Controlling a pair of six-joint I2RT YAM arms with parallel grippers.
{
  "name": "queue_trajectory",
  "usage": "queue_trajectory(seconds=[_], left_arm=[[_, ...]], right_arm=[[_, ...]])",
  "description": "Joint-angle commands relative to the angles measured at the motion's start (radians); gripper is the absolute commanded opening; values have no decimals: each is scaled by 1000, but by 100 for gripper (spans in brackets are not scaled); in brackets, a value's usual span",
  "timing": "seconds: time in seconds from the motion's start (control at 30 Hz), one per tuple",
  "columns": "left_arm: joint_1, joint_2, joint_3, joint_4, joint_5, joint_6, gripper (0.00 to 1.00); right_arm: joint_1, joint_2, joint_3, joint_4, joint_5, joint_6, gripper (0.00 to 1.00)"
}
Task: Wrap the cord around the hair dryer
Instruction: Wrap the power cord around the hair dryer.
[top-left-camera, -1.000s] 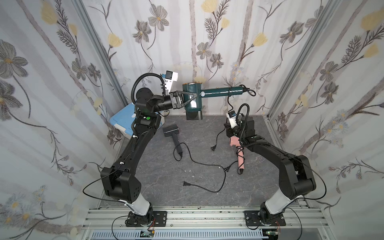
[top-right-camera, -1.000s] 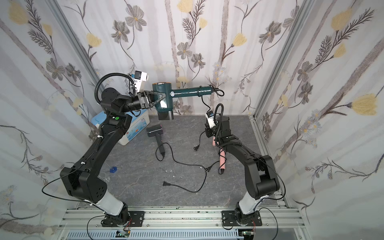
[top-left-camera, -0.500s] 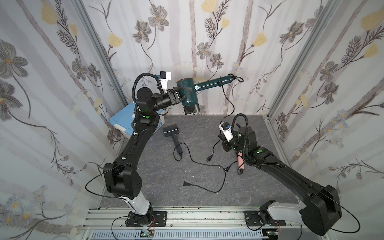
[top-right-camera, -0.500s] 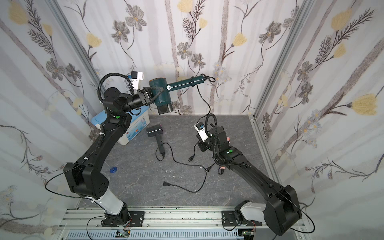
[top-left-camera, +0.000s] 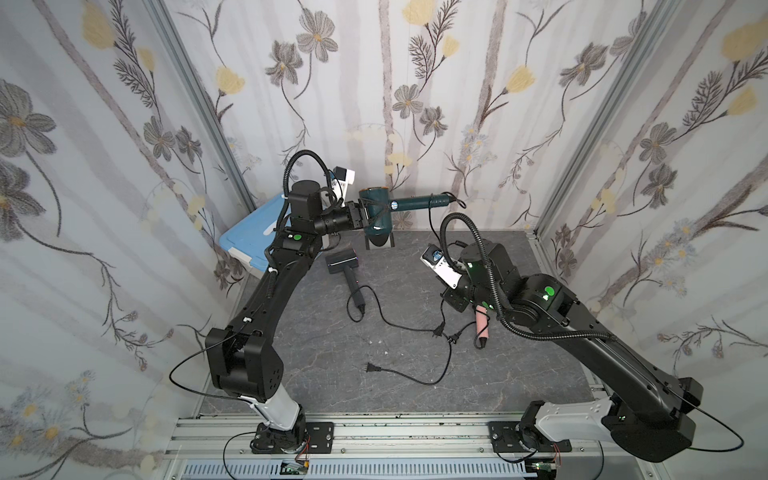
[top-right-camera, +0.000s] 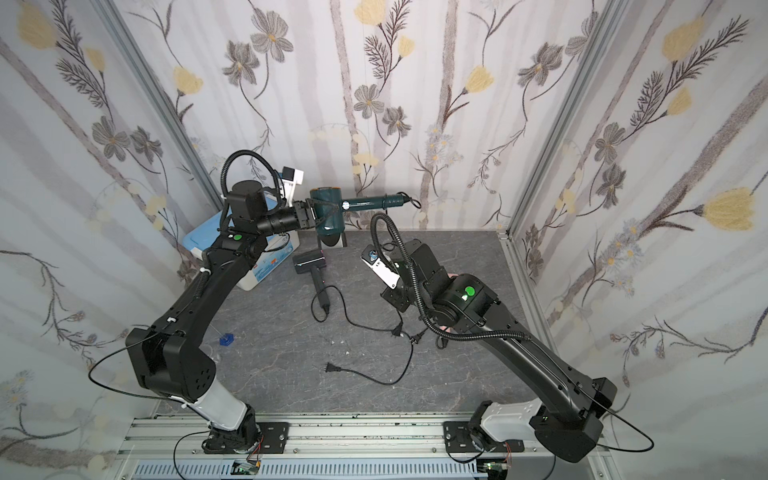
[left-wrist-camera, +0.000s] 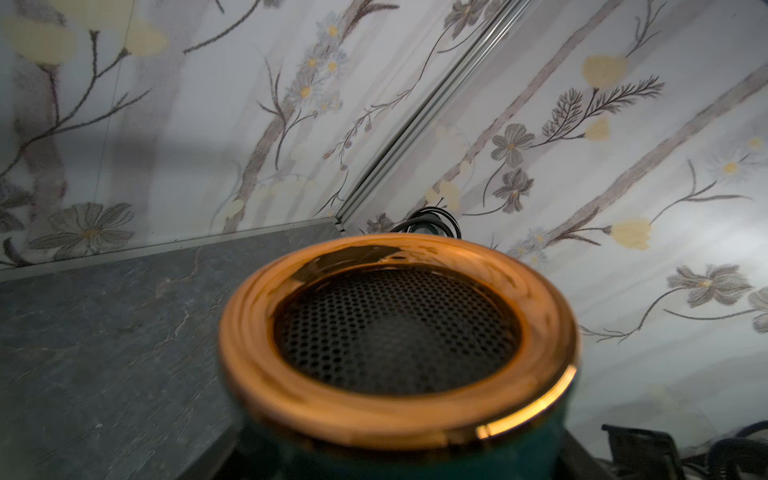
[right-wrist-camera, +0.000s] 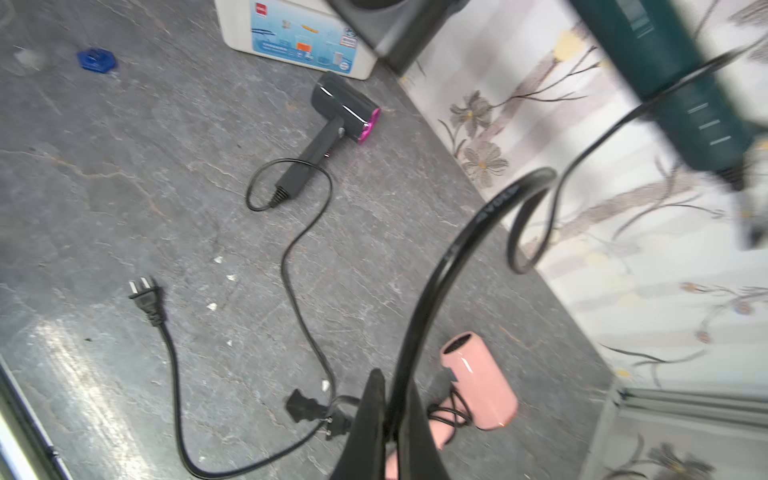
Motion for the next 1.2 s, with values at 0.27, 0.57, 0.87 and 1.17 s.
queue_trajectory(seconds=[0.27, 0.57, 0.87, 1.17], left_arm=[[-143, -78, -34, -462, 13, 471, 0], [-208, -80, -7, -586, 122, 578, 0], [-224, -162, -33, -285, 410, 402, 0], [-164, -143, -63, 293, 467, -59, 0]], right_arm=[[-162, 117, 262, -36, 245, -262, 0], [-236, 202, 359, 84, 61, -414, 0], [-440, 354, 376, 133, -526, -295, 0], [-608, 432, 191, 310, -1061, -39, 0]])
